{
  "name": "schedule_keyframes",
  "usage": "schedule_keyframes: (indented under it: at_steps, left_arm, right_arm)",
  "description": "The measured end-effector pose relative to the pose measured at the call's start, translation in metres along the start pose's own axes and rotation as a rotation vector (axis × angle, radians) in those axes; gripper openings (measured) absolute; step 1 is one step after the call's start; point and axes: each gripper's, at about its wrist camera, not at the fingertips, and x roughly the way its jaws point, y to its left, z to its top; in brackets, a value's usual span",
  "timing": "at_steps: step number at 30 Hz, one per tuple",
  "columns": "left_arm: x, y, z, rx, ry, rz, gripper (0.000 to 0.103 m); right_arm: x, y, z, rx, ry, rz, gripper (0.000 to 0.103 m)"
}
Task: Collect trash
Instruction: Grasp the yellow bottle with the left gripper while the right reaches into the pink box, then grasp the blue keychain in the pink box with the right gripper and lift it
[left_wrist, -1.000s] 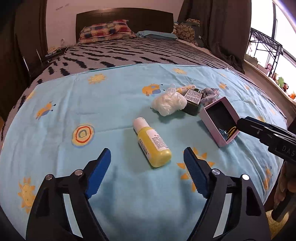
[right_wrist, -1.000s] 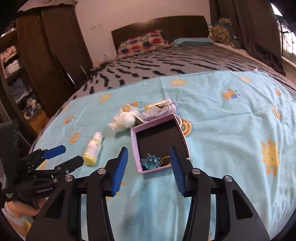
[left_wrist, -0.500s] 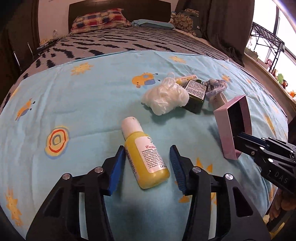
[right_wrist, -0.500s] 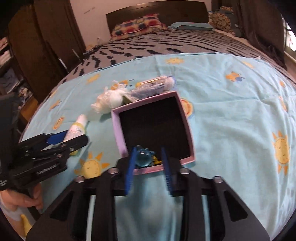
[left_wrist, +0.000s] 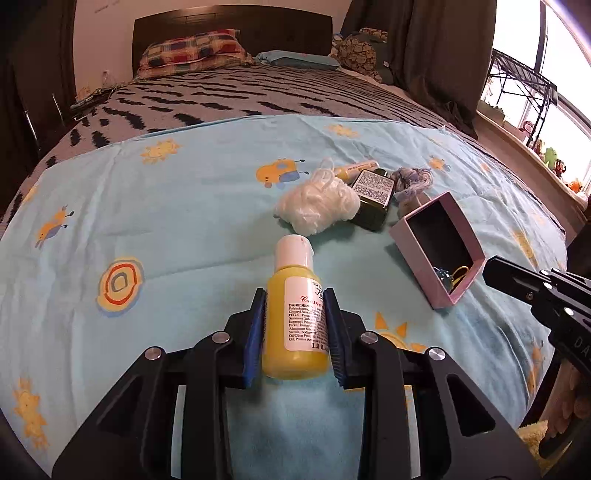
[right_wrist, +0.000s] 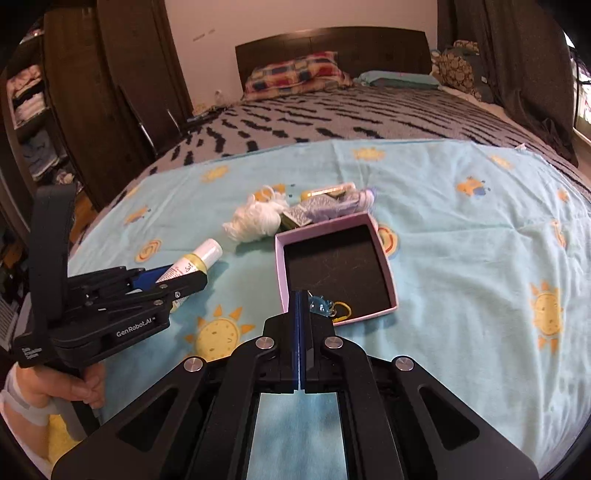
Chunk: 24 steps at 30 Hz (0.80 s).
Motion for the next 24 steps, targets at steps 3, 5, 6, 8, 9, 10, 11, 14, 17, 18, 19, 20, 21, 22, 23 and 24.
schedule_keyframes:
  at_steps: [3,5,6,8,9,10,11,14,17,18,19,20,21,22,23,24]
  left_arm:
    - [-0.015,-0.002,-0.003,0.004,-0.022,-0.012,0.029]
    - [-0.024,-0.005,-0.007,0.009,-0.034,-0.022,0.029]
    - [-0.029,-0.007,-0.008,0.013,-0.039,-0.027,0.029]
    - [-0.037,-0.01,-0.012,0.016,-0.048,-0.037,0.029]
    - [-0.039,-0.012,-0.014,0.018,-0.049,-0.042,0.029]
    - [-0.041,-0.014,-0.016,0.018,-0.048,-0.047,0.029]
    - [-0.041,-0.015,-0.018,0.019,-0.045,-0.052,0.029]
    - [-0.038,-0.017,-0.025,0.019,-0.028,-0.059,0.029]
    - [-0.036,-0.018,-0.03,0.02,-0.016,-0.057,0.029]
    - [-0.036,-0.017,-0.031,0.02,-0.016,-0.055,0.029]
    - [-0.035,-0.017,-0.032,0.02,-0.014,-0.054,0.029]
    - [-0.034,-0.016,-0.032,0.019,-0.013,-0.053,0.029]
    - [-0.034,-0.015,-0.033,0.019,-0.01,-0.052,0.029]
    - [-0.033,-0.015,-0.033,0.019,-0.007,-0.052,0.029]
    - [-0.031,-0.014,-0.034,0.018,-0.003,-0.052,0.029]
    - [-0.03,-0.013,-0.036,0.017,0.001,-0.051,0.029]
  right_arm:
    - [-0.017,-0.002,0.0,0.007,-0.033,0.003,0.001]
    - [-0.028,-0.004,-0.002,0.013,-0.048,0.006,0.001]
    - [-0.033,-0.005,-0.003,0.016,-0.053,0.005,0.001]
    - [-0.037,-0.008,-0.005,0.018,-0.058,-0.004,0.001]
    - [-0.038,-0.008,-0.005,0.012,-0.053,-0.013,0.001]
    - [-0.036,-0.008,-0.006,0.004,-0.041,-0.018,0.002]
    - [-0.034,-0.008,-0.007,0.002,-0.038,-0.023,0.003]
    - [-0.028,-0.009,-0.008,0.006,-0.048,-0.028,0.005]
    - [-0.018,-0.013,-0.004,0.018,-0.043,-0.027,0.005]
    - [-0.014,-0.015,-0.002,0.03,-0.04,-0.023,0.005]
    - [-0.008,-0.018,0.0,0.045,-0.034,-0.014,0.005]
    - [-0.003,-0.02,0.002,0.057,-0.026,-0.008,0.005]
    - [0.003,-0.021,0.003,0.069,-0.017,-0.003,0.006]
    - [0.009,-0.023,0.004,0.078,-0.008,-0.001,0.006]
    - [0.013,-0.023,0.004,0.086,-0.001,0.0,0.013]
    - [0.017,-0.024,0.005,0.092,0.004,0.004,0.027]
